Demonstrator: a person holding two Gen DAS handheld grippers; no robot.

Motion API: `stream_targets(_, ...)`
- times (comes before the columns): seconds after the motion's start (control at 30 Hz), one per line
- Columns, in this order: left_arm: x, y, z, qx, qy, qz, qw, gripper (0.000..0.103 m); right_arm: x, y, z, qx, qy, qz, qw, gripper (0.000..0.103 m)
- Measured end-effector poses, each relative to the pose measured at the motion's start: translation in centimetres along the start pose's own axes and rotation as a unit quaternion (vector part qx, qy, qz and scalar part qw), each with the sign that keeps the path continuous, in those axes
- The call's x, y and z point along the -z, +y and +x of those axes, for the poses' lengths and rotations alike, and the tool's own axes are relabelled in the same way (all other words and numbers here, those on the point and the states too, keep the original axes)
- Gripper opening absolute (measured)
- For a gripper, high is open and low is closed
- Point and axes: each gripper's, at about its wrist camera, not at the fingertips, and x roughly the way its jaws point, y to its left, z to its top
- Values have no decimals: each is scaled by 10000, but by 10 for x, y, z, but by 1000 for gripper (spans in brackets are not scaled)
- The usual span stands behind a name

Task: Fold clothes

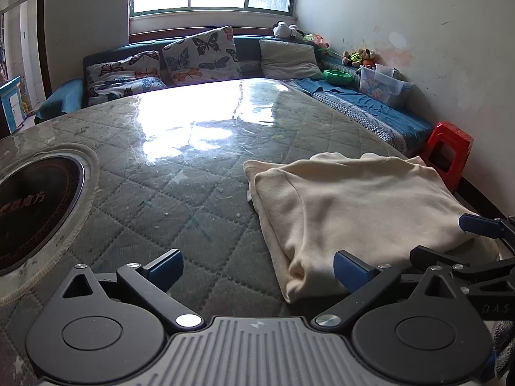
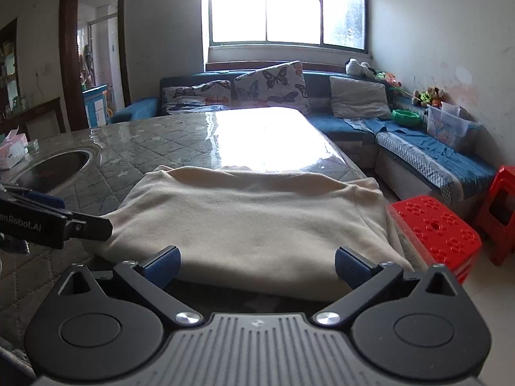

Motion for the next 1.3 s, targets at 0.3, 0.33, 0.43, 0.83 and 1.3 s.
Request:
stream_targets(0.3, 7, -6, -21, -52, -233, 83, 9997, 103, 6, 7, -11, 207, 109, 253, 9994, 103)
stream_targets(0.33, 8, -6, -23, -58, -247, 75, 9996, 103, 7, 9, -12, 200, 113, 294, 9993, 103)
stream_targets(0.43, 11, -6, -28, -92, -274, 54, 9996, 103, 9, 10, -16, 237, 145, 443, 9986, 103)
stream_targets(0.83, 30, -11, -38, -36, -239, 55, 9997, 103, 25, 21, -25, 355, 278, 357, 9983, 103)
stream_targets(1.3, 44, -17, -49, -5, -294, 73, 9995, 103, 41, 28, -34, 412, 341, 353, 9979, 103)
